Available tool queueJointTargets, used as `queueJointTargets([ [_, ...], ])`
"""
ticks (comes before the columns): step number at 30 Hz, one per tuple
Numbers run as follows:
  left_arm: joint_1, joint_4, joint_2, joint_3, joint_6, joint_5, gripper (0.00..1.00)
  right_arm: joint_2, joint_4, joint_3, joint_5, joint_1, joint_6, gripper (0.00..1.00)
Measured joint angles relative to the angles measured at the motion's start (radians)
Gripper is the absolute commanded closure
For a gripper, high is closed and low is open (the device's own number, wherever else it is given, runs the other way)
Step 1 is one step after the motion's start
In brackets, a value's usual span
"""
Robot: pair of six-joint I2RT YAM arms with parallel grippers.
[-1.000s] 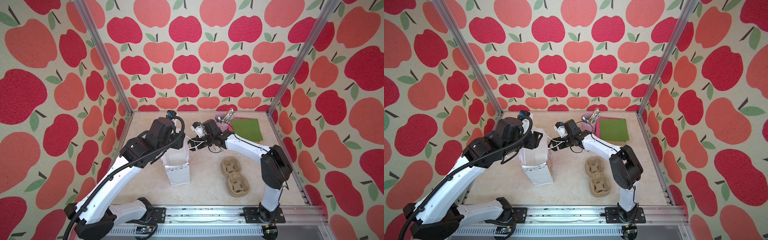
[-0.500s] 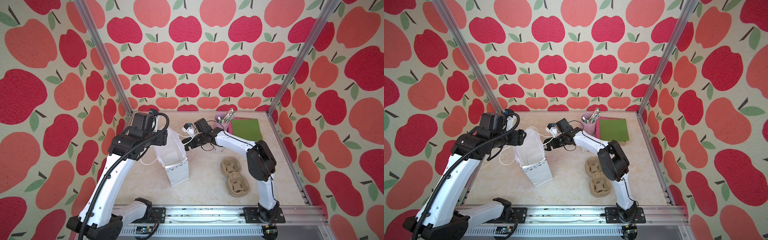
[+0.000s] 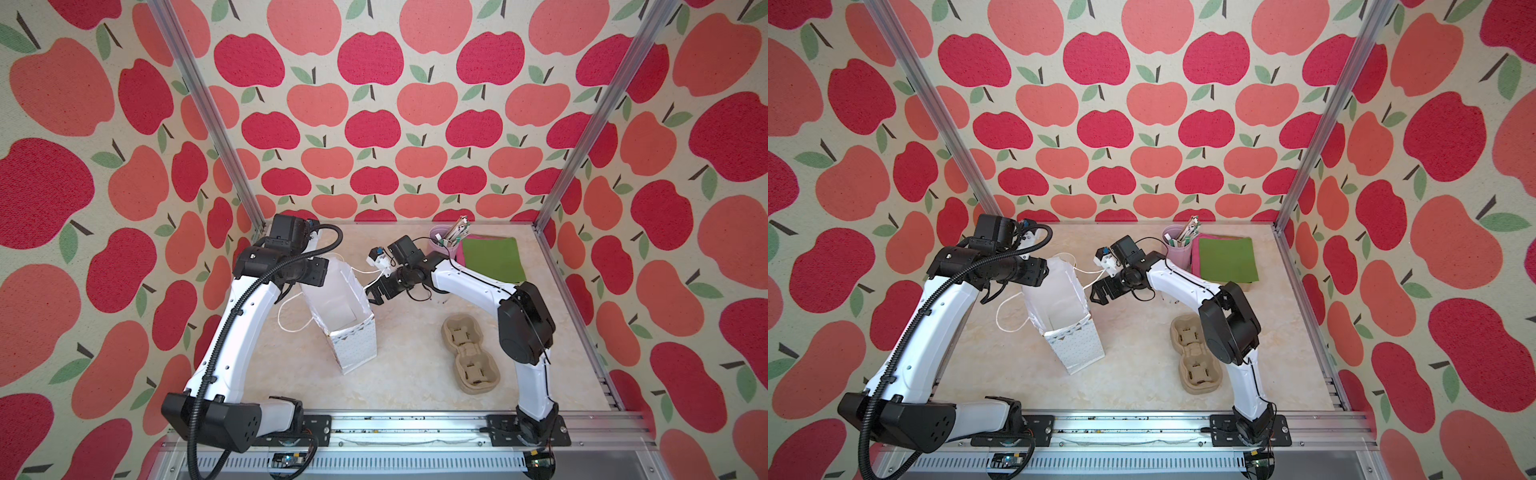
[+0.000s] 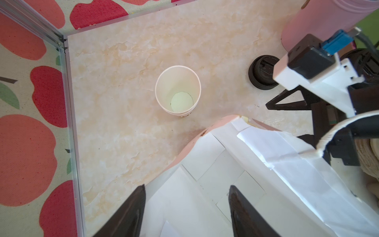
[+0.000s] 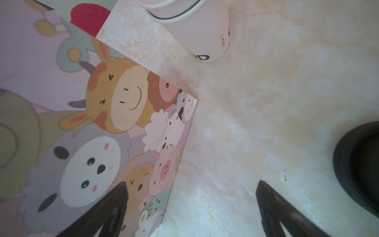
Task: Pack a coffee takeout order
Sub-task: Rotate the takeout bag at the center of the table.
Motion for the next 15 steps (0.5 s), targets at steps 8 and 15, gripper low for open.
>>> queueJointTargets([
  [8, 0.018, 0.021, 0.049, 0.020, 0.086, 0.025, 0.39, -0.145, -0.035, -0.057, 0.151, -0.013, -0.077, 0.01],
  [15, 0.018, 0.021, 0.068, 0.076, 0.114, 0.050, 0.39, -0.235, -0.038, -0.105, 0.208, -0.016, -0.102, 0.01],
])
